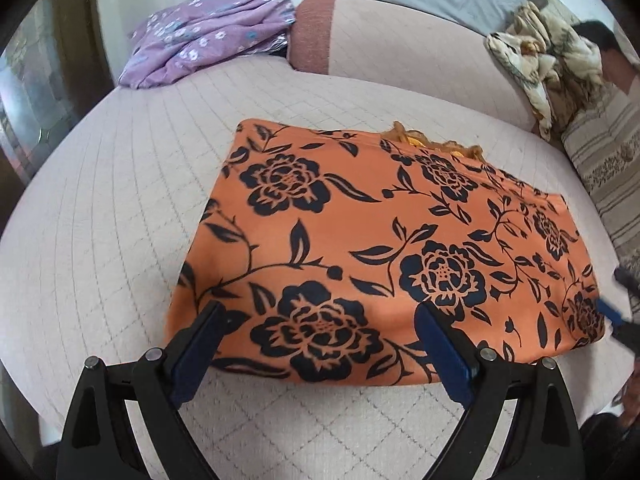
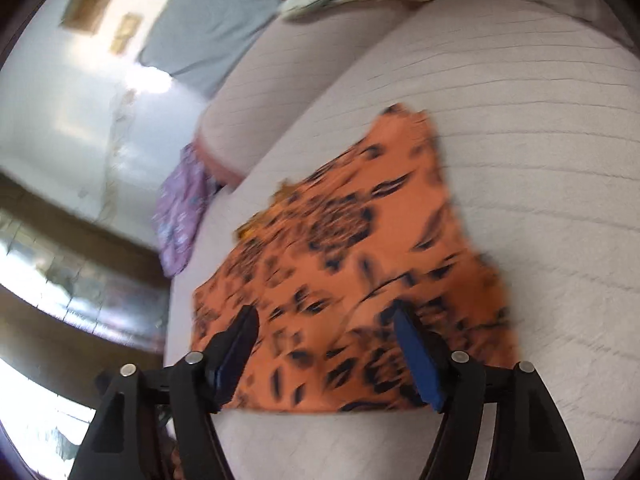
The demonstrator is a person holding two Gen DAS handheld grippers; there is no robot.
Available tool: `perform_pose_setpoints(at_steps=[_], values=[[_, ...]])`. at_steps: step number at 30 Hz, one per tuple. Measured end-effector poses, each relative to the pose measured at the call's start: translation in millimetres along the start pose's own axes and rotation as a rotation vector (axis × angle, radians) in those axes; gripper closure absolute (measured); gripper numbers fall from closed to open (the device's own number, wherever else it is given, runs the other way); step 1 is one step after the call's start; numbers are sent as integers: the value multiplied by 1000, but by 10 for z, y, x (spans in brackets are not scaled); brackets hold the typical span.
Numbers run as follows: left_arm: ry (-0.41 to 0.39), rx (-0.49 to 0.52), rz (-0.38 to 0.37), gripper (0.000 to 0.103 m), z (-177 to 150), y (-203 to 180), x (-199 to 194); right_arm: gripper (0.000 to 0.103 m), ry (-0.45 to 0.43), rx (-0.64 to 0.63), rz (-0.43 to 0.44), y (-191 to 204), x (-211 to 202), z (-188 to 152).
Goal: Fold small clothes
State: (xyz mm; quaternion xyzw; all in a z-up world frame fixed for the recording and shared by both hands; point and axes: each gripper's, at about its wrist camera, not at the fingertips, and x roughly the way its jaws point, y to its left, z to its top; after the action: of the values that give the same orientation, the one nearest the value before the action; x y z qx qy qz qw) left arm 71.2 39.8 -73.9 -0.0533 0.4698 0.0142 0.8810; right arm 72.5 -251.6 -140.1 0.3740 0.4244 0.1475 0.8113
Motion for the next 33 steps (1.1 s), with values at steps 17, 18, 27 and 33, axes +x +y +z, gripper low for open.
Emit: perform_pose_setpoints(at_steps=[17,18,27,33], values=[[-30,-48,6,8,-89,247,-226,28,-60,86,-159,-97,-183,-172],[-25,-55,2,8,-87,259,-220,28,-64,32,-142,13,-199,-177],[-30,-29,16,8,-86,232,-246,26,-44,79,-121,-69,-102,-260],[-16,-31,8,8,-88,213,-214,24,-4,55,-171,-215,-9,-297]])
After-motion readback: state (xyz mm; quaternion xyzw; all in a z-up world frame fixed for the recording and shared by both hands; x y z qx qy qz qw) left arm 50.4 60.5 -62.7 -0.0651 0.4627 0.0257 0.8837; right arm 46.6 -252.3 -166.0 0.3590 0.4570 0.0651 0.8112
